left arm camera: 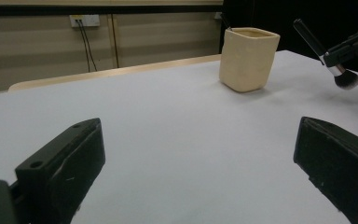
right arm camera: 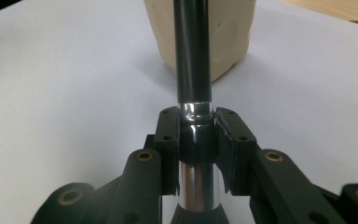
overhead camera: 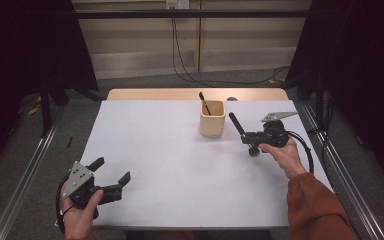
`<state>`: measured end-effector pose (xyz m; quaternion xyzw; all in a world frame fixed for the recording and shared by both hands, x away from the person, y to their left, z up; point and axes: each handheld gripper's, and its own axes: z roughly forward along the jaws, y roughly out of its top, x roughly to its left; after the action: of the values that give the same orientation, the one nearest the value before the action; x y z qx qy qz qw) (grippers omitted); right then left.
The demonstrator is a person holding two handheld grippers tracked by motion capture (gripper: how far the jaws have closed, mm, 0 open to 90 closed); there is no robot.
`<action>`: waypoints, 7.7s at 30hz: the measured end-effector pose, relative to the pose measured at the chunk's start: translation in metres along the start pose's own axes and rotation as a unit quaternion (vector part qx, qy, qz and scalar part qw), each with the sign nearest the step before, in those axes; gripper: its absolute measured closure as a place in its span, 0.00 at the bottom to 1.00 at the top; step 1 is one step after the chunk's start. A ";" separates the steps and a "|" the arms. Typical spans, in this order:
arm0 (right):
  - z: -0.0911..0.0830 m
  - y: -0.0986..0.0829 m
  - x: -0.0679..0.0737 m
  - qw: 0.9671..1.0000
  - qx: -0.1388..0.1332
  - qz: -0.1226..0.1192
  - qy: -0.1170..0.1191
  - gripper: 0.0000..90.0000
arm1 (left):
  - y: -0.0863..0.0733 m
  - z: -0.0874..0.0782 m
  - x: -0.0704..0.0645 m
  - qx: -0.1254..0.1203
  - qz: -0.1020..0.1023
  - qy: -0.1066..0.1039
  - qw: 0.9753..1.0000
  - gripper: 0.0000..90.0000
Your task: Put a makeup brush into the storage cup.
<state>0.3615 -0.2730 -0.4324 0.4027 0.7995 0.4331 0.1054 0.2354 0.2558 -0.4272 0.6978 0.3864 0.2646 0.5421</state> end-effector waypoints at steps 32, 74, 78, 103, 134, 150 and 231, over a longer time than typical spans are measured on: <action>-0.010 -0.012 0.037 0.998 -0.031 -0.033 0.051 0.80 | 0.001 0.001 -0.001 0.001 0.006 -0.004 1.000 0.02; 0.015 0.007 0.104 0.982 0.000 -0.105 0.154 0.80 | 0.009 0.008 -0.023 0.008 0.010 -0.041 0.999 0.01; 0.018 0.009 0.110 0.980 0.009 -0.113 0.163 0.80 | 0.010 0.012 -0.027 0.013 0.011 -0.048 0.999 0.02; 0.029 0.019 0.129 0.966 0.083 -0.163 0.185 0.80 | 0.027 0.050 -0.045 0.070 0.046 -0.116 0.990 0.02; 0.044 0.041 0.148 0.918 0.204 -0.269 0.210 0.80 | 0.041 0.075 -0.066 0.141 0.102 -0.176 0.969 0.02; 0.053 0.046 0.154 0.894 0.253 -0.295 0.224 0.80 | 0.039 0.079 -0.073 0.189 0.129 -0.210 0.950 0.03; 0.067 0.044 0.178 0.861 0.295 -0.354 0.215 0.80 | 0.040 0.126 -0.103 0.363 0.211 -0.312 0.852 0.68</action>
<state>0.3040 -0.0884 -0.4067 0.0014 0.9814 0.1859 -0.0469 0.2874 0.0964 -0.4180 0.9555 0.1093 -0.0180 0.2734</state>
